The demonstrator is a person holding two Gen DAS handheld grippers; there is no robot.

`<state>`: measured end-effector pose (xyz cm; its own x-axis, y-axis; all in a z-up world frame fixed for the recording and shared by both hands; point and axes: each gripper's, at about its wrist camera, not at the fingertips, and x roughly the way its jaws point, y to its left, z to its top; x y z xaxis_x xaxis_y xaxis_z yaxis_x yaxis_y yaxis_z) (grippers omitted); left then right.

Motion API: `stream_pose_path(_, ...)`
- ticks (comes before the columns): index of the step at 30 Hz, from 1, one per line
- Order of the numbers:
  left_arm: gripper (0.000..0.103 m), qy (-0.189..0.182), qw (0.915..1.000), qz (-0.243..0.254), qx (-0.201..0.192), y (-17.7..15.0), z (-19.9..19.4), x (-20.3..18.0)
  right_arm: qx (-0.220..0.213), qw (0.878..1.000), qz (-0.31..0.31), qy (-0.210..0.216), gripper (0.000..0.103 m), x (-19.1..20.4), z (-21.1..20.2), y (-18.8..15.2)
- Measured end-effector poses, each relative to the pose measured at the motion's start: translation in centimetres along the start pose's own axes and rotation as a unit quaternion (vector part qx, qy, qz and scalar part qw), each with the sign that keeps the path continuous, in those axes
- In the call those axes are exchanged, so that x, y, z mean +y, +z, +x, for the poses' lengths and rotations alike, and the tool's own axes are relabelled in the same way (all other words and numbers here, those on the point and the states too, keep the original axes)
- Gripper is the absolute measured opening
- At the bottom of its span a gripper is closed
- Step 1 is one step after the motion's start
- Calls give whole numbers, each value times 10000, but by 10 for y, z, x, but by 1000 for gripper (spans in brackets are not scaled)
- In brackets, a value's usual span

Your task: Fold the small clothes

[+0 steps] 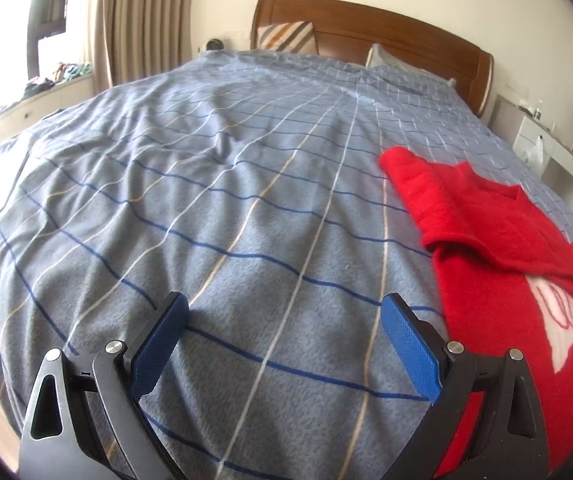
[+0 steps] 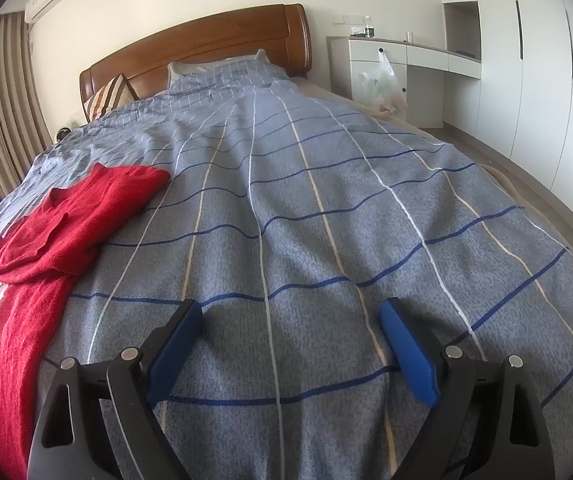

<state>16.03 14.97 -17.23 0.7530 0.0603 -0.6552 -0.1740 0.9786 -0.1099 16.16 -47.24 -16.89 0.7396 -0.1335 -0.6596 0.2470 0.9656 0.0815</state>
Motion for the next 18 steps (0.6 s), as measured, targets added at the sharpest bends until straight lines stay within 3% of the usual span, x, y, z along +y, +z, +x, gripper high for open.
stream_pose_path(18, 99, 2, 9999, 103, 1, -10, 2, 2, -1, 10000, -1, 4, 90, 0, 0, 0)
